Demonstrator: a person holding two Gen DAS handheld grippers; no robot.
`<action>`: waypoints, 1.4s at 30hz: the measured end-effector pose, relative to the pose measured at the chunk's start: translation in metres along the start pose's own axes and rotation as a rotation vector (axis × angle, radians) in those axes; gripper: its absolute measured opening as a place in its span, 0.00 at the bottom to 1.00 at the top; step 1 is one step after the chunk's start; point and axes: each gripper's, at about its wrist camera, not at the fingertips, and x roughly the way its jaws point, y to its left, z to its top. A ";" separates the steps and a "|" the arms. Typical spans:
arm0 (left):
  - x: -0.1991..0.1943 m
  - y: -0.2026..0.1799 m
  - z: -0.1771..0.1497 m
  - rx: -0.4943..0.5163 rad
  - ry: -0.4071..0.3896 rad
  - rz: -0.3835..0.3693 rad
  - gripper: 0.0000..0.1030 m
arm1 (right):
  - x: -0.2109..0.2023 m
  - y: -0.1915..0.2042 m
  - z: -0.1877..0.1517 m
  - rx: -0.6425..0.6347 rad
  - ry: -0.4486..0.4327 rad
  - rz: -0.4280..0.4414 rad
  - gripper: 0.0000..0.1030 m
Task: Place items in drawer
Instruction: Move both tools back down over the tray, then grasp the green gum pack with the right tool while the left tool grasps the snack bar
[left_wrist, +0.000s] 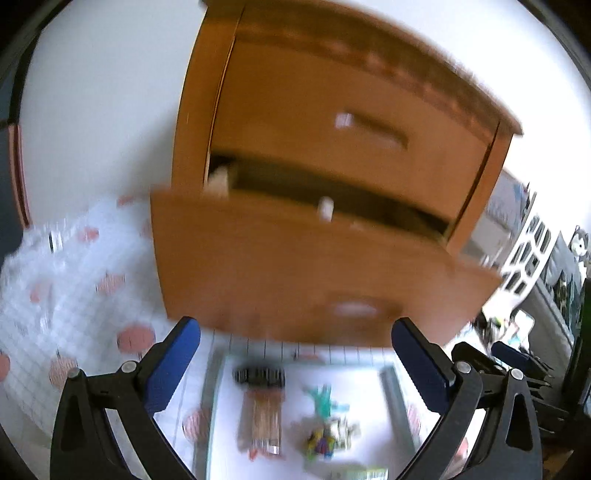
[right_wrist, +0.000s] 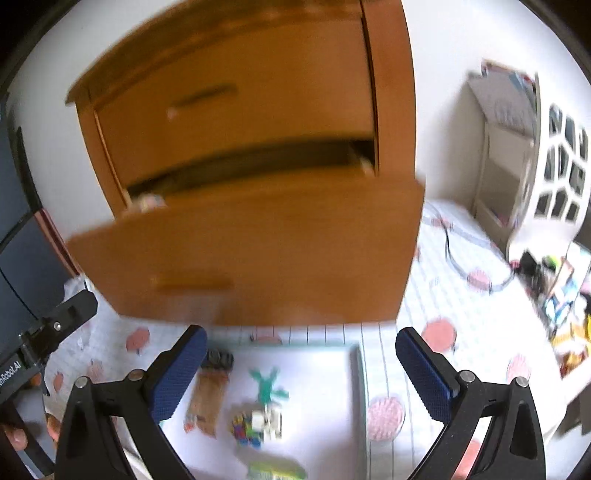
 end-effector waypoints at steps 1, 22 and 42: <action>0.003 0.002 -0.006 -0.015 0.018 -0.004 1.00 | 0.006 -0.001 -0.009 0.007 0.024 0.000 1.00; 0.069 0.038 -0.094 -0.052 0.371 0.115 1.00 | 0.079 -0.016 -0.102 0.093 0.399 0.037 1.00; 0.098 0.044 -0.114 -0.039 0.420 0.097 1.00 | 0.104 0.003 -0.146 0.066 0.581 0.092 1.00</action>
